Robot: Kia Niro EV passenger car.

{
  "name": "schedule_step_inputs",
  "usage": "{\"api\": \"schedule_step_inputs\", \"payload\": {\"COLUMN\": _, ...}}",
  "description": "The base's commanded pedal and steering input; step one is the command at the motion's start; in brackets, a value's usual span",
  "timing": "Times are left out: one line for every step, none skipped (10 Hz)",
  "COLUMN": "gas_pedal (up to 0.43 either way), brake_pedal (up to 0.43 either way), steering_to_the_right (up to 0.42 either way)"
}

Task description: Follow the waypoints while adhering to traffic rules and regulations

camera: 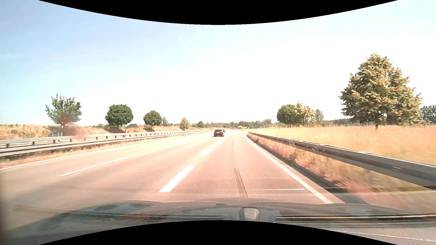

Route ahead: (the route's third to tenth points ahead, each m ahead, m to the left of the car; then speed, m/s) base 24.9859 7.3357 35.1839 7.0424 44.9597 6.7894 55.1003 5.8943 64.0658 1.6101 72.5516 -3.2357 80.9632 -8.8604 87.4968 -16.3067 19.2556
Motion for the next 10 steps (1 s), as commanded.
{"api": "schedule_step_inputs", "payload": {"gas_pedal": 0.000, "brake_pedal": 0.134, "steering_to_the_right": 0.006}}
{"api": "schedule_step_inputs", "payload": {"gas_pedal": 0.000, "brake_pedal": 0.152, "steering_to_the_right": 0.005}}
{"api": "schedule_step_inputs", "payload": {"gas_pedal": 0.000, "brake_pedal": 0.183, "steering_to_the_right": 0.005}}
{"api": "schedule_step_inputs", "payload": {"gas_pedal": 0.000, "brake_pedal": 0.226, "steering_to_the_right": 0.005}}
{"api": "schedule_step_inputs", "payload": {"gas_pedal": 0.000, "brake_pedal": 0.250, "steering_to_the_right": 0.004}}
{"api": "schedule_step_inputs", "payload": {"gas_pedal": 0.000, "brake_pedal": 0.268, "steering_to_the_right": 0.005}}
{"api": "schedule_step_inputs", "payload": {"gas_pedal": 0.000, "brake_pedal": 0.274, "steering_to_the_right": 0.004}}
{"api": "schedule_step_inputs", "payload": {"gas_pedal": 0.000, "brake_pedal": 0.280, "steering_to_the_right": 0.004}}
{"api": "schedule_step_inputs", "payload": {"gas_pedal": 0.000, "brake_pedal": 0.280, "steering_to_the_right": 0.004}}
{"api": "schedule_step_inputs", "payload": {"gas_pedal": 0.000, "brake_pedal": 0.280, "steering_to_the_right": 0.004}}
